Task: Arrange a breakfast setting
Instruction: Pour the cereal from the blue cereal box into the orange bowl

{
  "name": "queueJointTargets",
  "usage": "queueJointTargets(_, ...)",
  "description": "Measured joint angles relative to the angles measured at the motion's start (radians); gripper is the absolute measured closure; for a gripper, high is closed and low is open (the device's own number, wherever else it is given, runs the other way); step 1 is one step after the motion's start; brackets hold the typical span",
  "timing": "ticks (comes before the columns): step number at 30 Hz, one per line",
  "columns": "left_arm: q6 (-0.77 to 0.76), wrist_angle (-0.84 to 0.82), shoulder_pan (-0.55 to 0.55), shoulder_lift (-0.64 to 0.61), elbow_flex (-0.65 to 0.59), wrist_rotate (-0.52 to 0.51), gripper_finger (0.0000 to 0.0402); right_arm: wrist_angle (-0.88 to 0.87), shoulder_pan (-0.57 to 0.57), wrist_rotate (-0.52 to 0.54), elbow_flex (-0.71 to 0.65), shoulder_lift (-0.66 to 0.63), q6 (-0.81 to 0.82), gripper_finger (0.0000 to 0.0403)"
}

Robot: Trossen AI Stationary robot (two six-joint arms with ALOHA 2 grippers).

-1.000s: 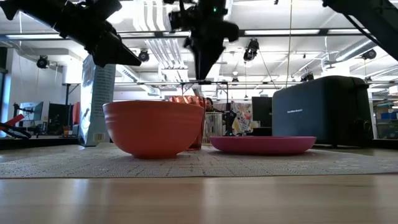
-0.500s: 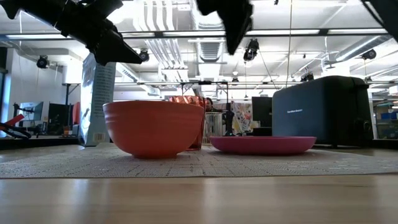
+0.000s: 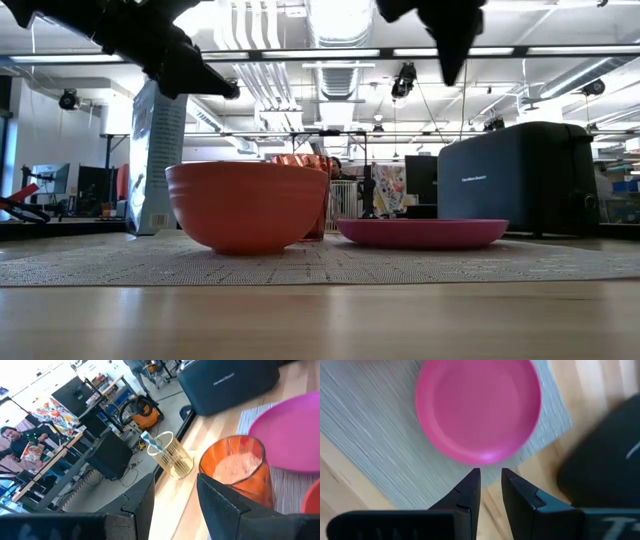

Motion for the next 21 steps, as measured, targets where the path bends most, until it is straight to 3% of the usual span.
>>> queueJointTargets(6,0.034,0.049,0.000,0.000,0.000,0.000,0.0270,-0.003,0.046,0.001,-0.055,-0.009,0.049,0.0335)
queueJointTargets(11,0.035,0.065,0.000,0.000,0.000,0.000,0.0270,-0.009,0.053,0.104,-0.057,-0.010,0.083,0.0335)
queueJointTargets(21,0.035,0.070,0.000,0.000,0.000,0.000,0.0270,-0.010,-0.050,0.171,-0.067,-0.078,0.034,0.0335)
